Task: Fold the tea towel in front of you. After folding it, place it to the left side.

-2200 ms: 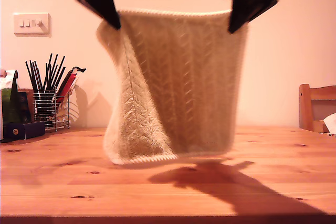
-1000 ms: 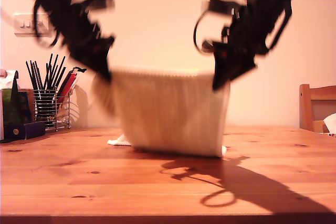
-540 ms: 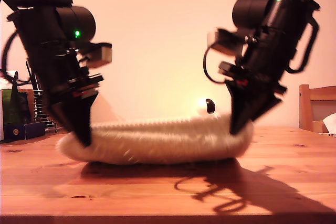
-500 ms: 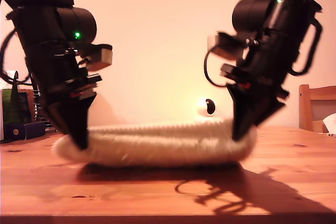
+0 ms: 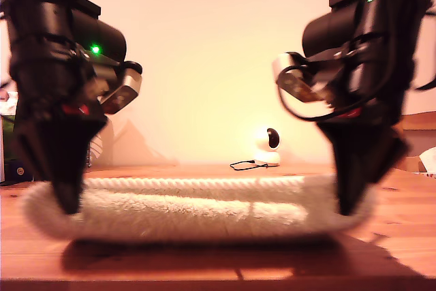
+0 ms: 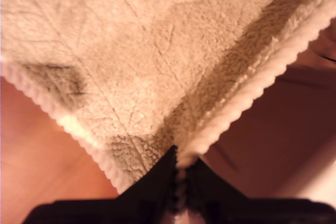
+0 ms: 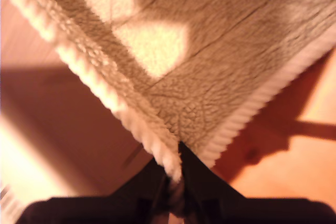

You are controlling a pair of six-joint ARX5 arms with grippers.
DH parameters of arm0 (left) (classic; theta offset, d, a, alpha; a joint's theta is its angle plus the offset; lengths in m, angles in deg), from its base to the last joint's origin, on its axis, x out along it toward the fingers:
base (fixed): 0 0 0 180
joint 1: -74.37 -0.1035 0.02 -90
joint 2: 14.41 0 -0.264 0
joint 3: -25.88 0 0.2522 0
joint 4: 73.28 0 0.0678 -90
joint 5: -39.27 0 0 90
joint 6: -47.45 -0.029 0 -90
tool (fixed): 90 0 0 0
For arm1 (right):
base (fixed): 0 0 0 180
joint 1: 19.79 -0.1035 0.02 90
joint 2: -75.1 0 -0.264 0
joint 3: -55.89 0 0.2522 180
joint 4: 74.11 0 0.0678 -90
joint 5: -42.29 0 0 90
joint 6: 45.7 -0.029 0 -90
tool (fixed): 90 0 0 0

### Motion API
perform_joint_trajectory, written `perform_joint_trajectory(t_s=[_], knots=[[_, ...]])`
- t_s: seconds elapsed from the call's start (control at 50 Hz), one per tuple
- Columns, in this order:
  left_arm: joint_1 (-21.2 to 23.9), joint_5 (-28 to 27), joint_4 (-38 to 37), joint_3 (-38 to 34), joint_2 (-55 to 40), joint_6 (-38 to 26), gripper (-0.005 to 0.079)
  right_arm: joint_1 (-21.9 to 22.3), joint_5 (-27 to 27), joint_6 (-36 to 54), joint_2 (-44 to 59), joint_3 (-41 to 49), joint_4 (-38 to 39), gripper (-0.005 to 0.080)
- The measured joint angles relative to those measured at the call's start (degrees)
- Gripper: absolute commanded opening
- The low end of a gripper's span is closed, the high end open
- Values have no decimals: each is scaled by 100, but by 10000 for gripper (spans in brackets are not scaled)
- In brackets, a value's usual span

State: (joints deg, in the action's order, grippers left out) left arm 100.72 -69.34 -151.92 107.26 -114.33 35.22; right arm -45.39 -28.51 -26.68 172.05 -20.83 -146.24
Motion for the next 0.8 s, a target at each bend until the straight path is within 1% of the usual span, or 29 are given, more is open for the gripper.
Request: perform_joint_trajectory(t_s=[0.12,0.16,0.22,0.32,0.42,0.54,0.64,0.8], knots=[[0,-299,-310,0,0,4,-21,2,190,94,0,0,-282,-13],[0,-420,-350,0,0,2,-21,2,190,166,0,0,-291,-13],[-4,-446,-306,0,0,-24,-21,4,186,184,0,0,-229,-13],[-31,-356,76,-2,0,-81,-21,33,122,181,0,0,13,-13],[-79,-144,680,-2,0,-103,-21,79,7,118,0,0,400,-13],[-142,184,1209,-2,0,-170,-21,87,-186,33,0,-15,861,-13],[-201,326,1526,-2,0,-199,-21,87,-417,31,0,-72,1182,-13],[-337,372,1814,-2,0,-323,-21,90,-682,-20,0,-190,1709,-13]])
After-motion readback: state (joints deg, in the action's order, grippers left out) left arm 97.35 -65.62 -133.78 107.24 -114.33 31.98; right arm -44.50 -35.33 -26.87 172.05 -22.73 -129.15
